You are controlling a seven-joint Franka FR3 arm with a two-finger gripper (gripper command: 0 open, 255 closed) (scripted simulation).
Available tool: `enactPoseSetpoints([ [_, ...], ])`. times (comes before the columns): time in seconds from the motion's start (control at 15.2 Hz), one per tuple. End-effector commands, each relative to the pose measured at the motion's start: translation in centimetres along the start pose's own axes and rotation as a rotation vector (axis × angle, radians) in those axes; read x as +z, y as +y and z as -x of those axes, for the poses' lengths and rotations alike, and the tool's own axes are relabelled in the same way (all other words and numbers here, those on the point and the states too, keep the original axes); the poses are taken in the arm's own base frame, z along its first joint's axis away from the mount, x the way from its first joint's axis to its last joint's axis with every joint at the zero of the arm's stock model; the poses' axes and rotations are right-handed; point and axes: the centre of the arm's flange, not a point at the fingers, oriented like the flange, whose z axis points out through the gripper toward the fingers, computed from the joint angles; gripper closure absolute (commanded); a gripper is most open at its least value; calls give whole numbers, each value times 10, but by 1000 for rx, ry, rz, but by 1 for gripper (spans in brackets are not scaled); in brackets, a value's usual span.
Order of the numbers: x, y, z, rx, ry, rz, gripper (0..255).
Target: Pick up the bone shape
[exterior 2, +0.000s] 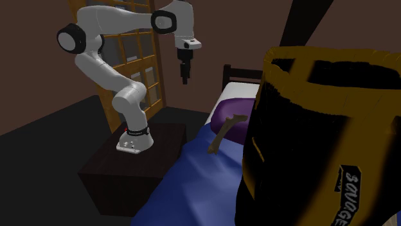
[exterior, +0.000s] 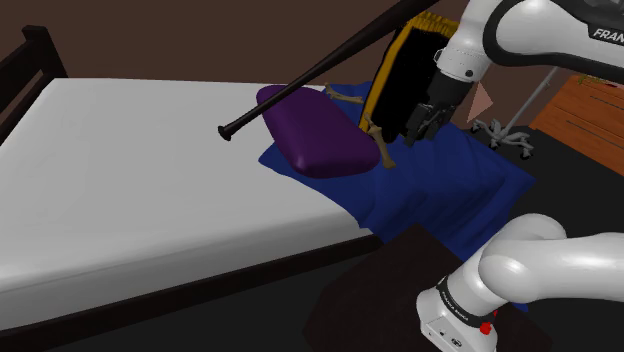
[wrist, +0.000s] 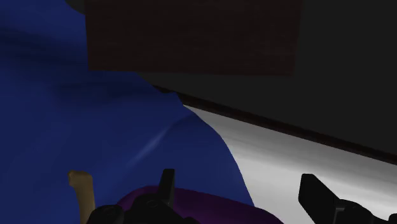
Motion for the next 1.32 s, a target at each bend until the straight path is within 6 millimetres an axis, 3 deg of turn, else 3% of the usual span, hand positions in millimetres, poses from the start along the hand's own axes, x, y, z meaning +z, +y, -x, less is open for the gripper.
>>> enactPoseSetpoints([
  [0.0,0,0,0,0,0,0,0],
  [1.25,83,155,-172,-266,48,0,0],
])
